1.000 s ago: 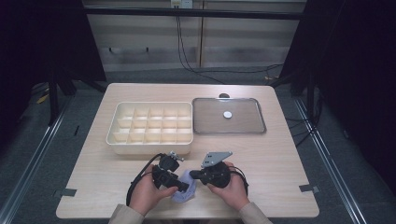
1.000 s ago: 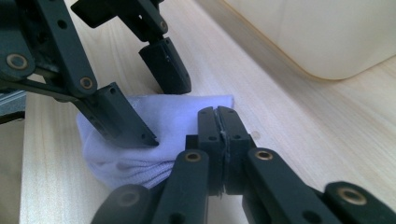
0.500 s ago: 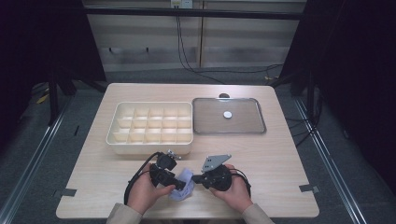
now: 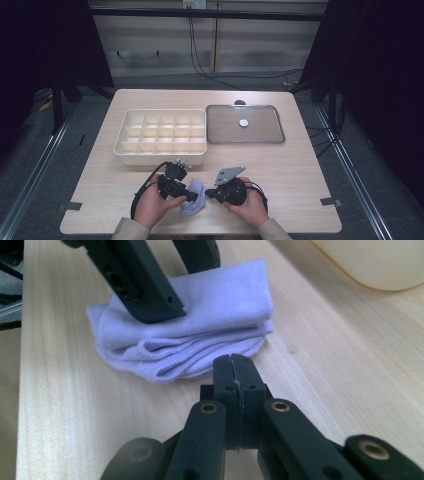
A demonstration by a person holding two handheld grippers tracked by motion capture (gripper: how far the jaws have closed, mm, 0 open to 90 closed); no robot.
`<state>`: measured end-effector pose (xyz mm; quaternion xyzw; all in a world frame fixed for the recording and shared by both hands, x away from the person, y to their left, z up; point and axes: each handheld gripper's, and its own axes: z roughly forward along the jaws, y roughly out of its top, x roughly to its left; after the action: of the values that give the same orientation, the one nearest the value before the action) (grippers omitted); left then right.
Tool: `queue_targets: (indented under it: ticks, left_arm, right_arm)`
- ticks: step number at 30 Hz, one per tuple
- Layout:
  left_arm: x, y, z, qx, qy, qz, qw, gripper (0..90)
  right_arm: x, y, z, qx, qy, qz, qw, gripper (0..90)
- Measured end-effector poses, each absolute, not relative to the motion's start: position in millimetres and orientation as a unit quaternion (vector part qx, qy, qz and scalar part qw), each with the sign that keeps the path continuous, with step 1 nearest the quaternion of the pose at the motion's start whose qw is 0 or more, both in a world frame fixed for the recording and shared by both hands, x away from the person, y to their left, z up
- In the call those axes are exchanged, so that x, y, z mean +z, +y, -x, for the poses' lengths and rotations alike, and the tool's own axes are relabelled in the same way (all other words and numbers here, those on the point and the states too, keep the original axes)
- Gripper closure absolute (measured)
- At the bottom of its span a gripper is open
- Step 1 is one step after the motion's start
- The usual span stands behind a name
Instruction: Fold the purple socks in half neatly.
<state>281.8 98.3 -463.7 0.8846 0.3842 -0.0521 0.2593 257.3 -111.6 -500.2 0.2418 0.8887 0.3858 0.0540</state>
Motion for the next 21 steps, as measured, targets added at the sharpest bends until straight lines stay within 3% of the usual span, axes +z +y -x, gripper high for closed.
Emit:
queue_targets:
  ticks: [12,21]
  left_arm:
    - [-471.4,85.3,-281.9,-0.052,0.377,-0.893,0.240,38.2]
    - [-471.6,78.5,-277.9,-0.053,0.348,-0.905,0.239,50.1]
  right_arm:
    - [-500.8,-122.3,-262.5,0.393,0.876,-0.270,0.069,86.7]
    - [-501.6,-127.7,-265.4,0.394,0.867,-0.293,0.087,76.8]
